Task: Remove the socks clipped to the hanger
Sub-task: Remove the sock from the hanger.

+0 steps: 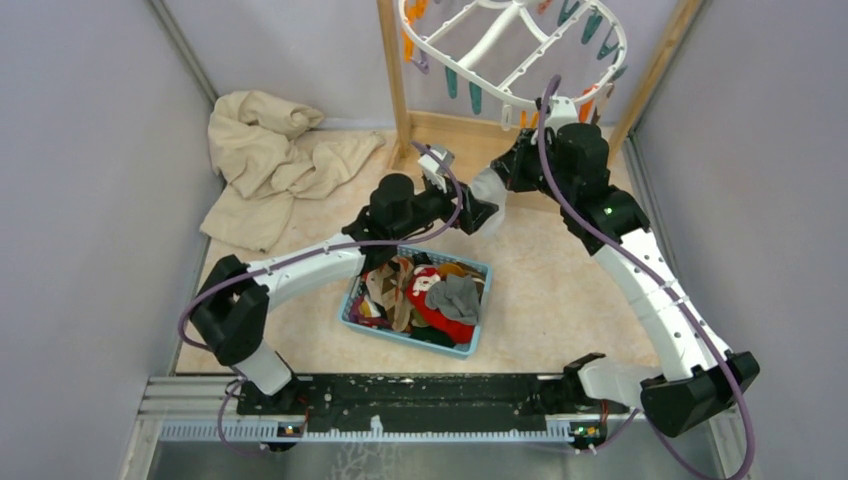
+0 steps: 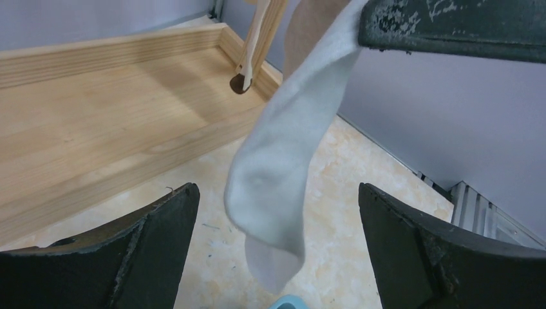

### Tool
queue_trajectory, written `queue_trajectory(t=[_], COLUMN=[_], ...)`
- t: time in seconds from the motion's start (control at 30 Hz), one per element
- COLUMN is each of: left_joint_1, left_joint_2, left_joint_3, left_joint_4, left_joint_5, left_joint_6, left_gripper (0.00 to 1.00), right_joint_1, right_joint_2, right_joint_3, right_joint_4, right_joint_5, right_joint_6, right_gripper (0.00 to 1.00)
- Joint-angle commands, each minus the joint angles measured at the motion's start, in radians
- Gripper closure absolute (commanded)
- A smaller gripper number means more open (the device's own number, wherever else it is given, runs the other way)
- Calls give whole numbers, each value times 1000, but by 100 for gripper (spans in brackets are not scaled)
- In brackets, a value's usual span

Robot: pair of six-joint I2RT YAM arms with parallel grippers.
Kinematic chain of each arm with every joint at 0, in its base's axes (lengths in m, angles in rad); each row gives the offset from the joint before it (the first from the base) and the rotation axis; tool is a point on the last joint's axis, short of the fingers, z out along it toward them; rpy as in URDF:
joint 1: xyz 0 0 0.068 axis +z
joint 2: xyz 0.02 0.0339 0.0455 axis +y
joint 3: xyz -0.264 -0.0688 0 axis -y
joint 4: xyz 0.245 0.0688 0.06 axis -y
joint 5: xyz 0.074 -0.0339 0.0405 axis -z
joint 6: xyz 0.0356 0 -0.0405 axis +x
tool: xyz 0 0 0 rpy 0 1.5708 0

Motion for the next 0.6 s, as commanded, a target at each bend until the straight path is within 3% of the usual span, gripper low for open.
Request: queue_trajectory(t=[0.0,0.17,0.23,0.4,0.47,0.57], left_joint_1=[2,2,2,2,2,2], left_joint_2=[34,112,132,144,138,120], left_joint_3=[56,134,159,185,184,173], left_joint_4=[152,151,138,93,80,68], left_joint_5=[63,102,118,146,153,140], left_joint_6=[-26,-50,-56,-61,-61,-59], left_gripper=[1,4,16,58,66,68], right_joint_1=[10,10,10,10,10,10], right_joint_2=[-29,-34,-37,-44,-45,-51], right_joint_3=[54,40,39,50,62,86], right_joint_4=[2,12,8,-25,-47,-96], right_joint_5=[-62,-86,-87,-80,-74,-40], right_joint_6=[32,47,47,39,37,22], right_gripper=[100,100,100,100,85,70])
